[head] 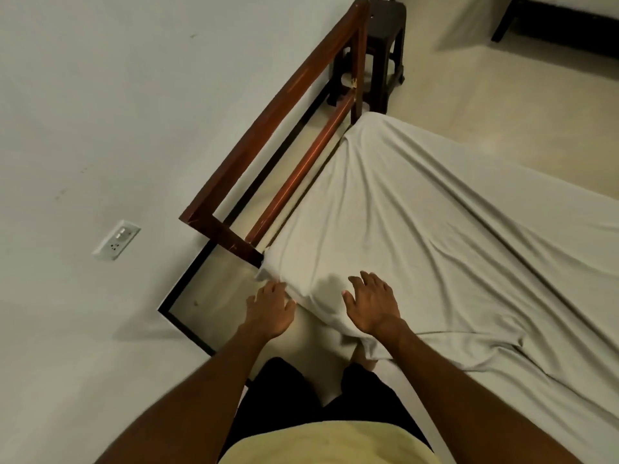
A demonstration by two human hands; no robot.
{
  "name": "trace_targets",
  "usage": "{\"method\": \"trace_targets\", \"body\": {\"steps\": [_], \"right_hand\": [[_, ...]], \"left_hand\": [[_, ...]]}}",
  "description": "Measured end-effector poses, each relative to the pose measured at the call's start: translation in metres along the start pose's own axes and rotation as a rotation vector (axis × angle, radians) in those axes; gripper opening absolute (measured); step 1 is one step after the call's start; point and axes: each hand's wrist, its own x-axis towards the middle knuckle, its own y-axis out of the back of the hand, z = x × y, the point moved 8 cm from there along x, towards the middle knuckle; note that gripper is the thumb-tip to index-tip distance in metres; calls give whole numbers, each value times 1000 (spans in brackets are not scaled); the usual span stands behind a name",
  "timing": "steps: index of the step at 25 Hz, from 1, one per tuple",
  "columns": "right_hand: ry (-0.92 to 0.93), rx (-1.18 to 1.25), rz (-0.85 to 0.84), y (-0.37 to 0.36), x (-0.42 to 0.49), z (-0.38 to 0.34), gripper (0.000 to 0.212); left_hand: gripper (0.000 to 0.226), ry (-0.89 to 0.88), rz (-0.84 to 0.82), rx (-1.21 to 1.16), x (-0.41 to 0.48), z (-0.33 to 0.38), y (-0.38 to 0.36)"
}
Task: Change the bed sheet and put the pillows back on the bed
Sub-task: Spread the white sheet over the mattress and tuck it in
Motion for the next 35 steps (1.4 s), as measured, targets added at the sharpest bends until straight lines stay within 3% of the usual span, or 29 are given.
{"method": "trace_targets", "body": {"steps": [5, 12, 20, 25, 31, 35], "right_hand": [[-165, 107, -12, -30, 32, -19, 53], [-587, 338, 37, -89, 48, -51, 52], [-634, 453, -42, -169, 113, -119, 50], [-542, 399, -87, -229, 180, -113, 48], [-564, 322, 2, -276, 242, -74, 41], [-570, 210, 64, -294, 260, -51, 45]], "left_hand": [[48, -36, -85, -66, 67, -41, 17], [45, -107, -307, 22, 171, -111, 7], [47, -128, -383, -24, 261, -155, -34], [39, -32, -265, -222, 325, -154, -85], [41, 330, 29, -387, 379, -189, -133], [21, 399, 289, -623, 374, -198, -154]]}}
